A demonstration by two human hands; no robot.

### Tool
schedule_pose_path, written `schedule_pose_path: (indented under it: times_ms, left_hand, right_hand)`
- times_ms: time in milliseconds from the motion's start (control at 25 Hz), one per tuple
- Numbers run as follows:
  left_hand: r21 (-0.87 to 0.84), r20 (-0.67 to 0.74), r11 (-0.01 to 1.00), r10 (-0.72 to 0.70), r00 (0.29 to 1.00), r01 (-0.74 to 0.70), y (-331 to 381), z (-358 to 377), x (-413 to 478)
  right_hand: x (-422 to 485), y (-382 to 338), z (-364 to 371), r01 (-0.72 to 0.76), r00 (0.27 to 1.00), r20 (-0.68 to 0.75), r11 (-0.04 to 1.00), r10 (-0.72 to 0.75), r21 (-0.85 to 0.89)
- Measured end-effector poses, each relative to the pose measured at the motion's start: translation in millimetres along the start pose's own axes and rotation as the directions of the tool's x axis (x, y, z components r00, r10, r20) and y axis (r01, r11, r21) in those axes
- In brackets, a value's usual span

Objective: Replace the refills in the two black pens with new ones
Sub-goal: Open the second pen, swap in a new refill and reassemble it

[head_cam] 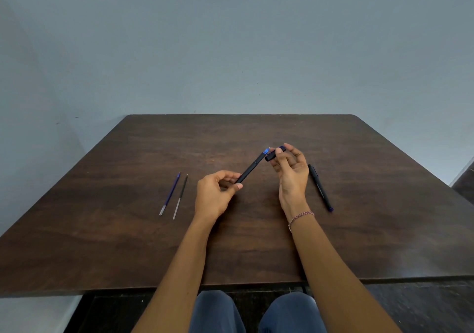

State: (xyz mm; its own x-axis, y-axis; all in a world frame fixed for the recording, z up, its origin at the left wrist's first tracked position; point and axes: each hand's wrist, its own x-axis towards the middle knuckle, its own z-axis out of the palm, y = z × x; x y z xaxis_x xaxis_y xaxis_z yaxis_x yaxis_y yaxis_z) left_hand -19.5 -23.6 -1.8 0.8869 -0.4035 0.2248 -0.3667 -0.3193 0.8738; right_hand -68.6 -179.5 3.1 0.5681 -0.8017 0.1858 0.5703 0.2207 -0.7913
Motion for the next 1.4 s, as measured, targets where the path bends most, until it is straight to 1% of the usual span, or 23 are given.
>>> schedule_pose_path:
  times_ms: [400,680,1080,1240,1400]
  left_hand:
    - [0.013,0.002,1.0,0.016,1.0,-0.016,1.6,-0.3,-0.4]
    - [0.028,-0.003,0.999,0.025,1.0,-0.025,3.5,-2.0,-2.0]
    - [0.029,-0.021,0.999,0.015,1.0,-0.015,4.1,-1.8,-0.9]
    - [0.029,-0.034,1.0,0.0,0.999,0.001,4.1,-1.9,-0.4]
    - [0.052,-0.053,0.999,0.015,0.998,-0.012,3.7,-1.4,-0.8]
  right_hand:
    - [3.6,-2.2,-3.1,0.063,0.994,-0.096,0.993,-0.053,0.102]
    - [5.2,-1.3,-5.2,0.064,0.989,-0.141,0.995,-0.052,0.081]
    - [7.0,-1.1,-5.9,0.042,0.99,-0.133,0.998,-0.036,0.047]
    - [6.4,-2.2,-4.6,0.057,0.991,-0.119,0.998,-0.055,0.018]
    - [6.9,-1.4,-5.6,0.068,0.991,-0.117,0.997,-0.07,-0.022]
